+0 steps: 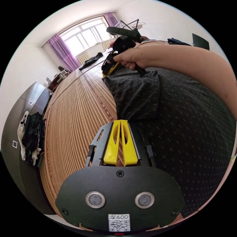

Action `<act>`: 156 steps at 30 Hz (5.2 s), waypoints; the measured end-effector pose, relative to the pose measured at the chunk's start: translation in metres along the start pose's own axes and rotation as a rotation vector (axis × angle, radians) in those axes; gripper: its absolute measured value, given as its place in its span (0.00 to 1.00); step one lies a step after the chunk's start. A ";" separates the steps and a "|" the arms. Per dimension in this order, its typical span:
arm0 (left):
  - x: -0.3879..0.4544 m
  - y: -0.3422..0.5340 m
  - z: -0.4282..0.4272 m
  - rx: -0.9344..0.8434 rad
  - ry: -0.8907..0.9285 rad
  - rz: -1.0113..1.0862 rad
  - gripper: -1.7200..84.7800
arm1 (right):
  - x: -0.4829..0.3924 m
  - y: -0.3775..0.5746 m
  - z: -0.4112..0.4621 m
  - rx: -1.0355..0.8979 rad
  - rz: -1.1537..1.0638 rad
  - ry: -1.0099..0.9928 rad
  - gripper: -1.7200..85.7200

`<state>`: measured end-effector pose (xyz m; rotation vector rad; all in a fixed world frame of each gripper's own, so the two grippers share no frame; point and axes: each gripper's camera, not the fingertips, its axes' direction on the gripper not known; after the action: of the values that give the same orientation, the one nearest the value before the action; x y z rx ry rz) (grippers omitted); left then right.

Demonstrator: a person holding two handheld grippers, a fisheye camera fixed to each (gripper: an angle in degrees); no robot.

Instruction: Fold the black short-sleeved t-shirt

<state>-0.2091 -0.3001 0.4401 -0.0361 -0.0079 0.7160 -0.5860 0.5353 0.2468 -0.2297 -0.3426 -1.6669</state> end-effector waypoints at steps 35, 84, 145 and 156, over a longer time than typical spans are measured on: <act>-0.198 0.031 0.013 0.000 0.536 -0.201 0.03 | -0.109 0.071 0.032 -0.009 -0.289 0.259 0.01; -0.361 0.006 0.045 0.036 0.727 -0.474 0.02 | -0.383 0.292 -0.025 -0.383 -0.954 0.371 0.03; -0.299 0.025 0.065 0.028 0.714 -0.534 0.02 | -0.102 0.150 0.042 -0.093 -0.204 -0.065 0.01; -0.267 0.046 0.080 0.026 0.768 -0.562 0.02 | -0.091 0.167 0.129 -0.013 -0.315 0.339 0.01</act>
<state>-0.4425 -0.4381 0.5202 -0.2710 0.7014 0.1063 -0.4149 0.6490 0.3502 0.1044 -0.1148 -1.9798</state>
